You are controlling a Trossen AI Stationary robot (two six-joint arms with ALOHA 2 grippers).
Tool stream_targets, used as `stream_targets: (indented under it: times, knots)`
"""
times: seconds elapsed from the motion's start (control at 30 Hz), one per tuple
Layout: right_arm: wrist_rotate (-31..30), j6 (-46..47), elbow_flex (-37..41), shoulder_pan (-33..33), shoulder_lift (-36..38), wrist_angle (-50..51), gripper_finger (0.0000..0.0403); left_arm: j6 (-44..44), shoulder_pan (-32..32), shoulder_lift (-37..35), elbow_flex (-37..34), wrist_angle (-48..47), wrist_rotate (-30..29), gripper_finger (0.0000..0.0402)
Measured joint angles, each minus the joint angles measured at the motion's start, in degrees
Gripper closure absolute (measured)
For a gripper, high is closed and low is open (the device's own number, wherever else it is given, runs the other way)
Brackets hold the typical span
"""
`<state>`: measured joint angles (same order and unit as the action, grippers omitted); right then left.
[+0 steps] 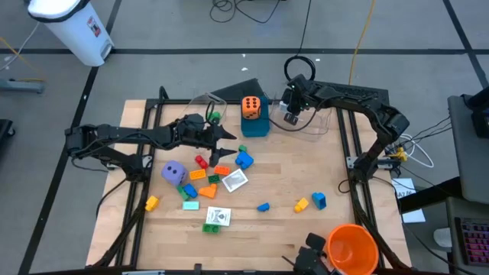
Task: Pick & Place Toys
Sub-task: Put the green playing card into the right transparent bin, then put the red game piece into the left transparent bin
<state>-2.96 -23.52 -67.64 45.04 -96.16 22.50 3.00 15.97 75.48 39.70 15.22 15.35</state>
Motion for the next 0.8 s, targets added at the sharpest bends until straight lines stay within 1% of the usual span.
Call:
stream_targets:
  times: [0.13,0.47,0.8]
  knots:
    - [0.0,0.3,0.0,0.0,0.0,0.0,0.0323,-0.1,0.0,0.0,0.0,0.0,0.0,0.0128]
    - [0.0,1.2,0.0,0.0,0.0,-1.3,0.0284,-0.3,0.0,0.0,0.0,0.0,0.0,0.0128]
    - [0.0,1.4,-0.1,0.0,0.0,-1.3,0.0278,-0.3,0.0,0.0,0.0,0.0,0.0,0.0128]
